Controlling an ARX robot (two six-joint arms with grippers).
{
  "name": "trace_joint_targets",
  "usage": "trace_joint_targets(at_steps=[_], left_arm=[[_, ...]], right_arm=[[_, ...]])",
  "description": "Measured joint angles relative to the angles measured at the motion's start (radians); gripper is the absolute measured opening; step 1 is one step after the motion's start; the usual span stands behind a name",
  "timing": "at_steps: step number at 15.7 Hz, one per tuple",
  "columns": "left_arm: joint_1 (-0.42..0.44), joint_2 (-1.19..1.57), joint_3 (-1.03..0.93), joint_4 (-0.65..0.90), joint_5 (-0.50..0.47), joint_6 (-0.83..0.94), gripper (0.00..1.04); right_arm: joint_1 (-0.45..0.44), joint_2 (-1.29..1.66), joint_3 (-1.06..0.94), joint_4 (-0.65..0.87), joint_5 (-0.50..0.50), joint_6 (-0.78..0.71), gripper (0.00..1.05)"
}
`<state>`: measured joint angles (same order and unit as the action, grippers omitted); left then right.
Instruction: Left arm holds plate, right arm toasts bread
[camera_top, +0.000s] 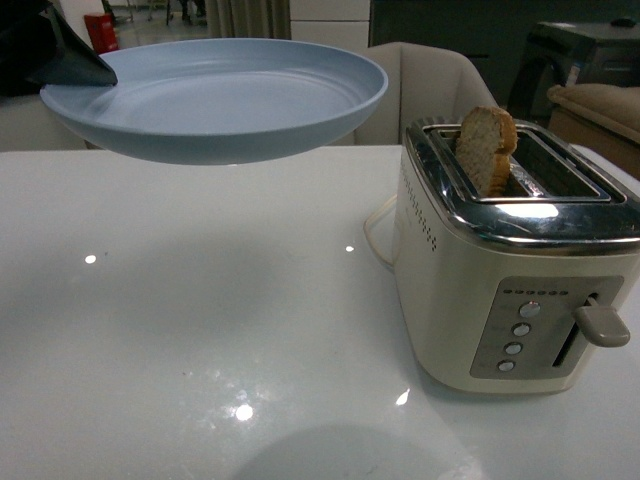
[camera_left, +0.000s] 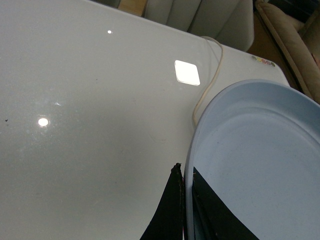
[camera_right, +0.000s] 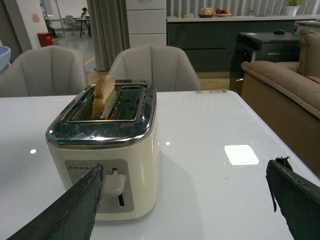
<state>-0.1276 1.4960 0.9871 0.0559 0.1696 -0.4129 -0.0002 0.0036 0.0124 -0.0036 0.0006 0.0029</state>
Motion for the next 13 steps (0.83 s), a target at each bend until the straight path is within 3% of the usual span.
trace_joint_targets(at_steps=[8, 13], left_arm=[[0.126, 0.18, 0.029, 0.104, 0.021, -0.009, 0.03], [0.2, 0.391, 0.032, 0.257, -0.055, 0.002, 0.03]], right_arm=[[0.0, 0.0, 0.0, 0.0, 0.0, 0.0, 0.98], [0.0, 0.0, 0.0, 0.0, 0.0, 0.0, 0.98]])
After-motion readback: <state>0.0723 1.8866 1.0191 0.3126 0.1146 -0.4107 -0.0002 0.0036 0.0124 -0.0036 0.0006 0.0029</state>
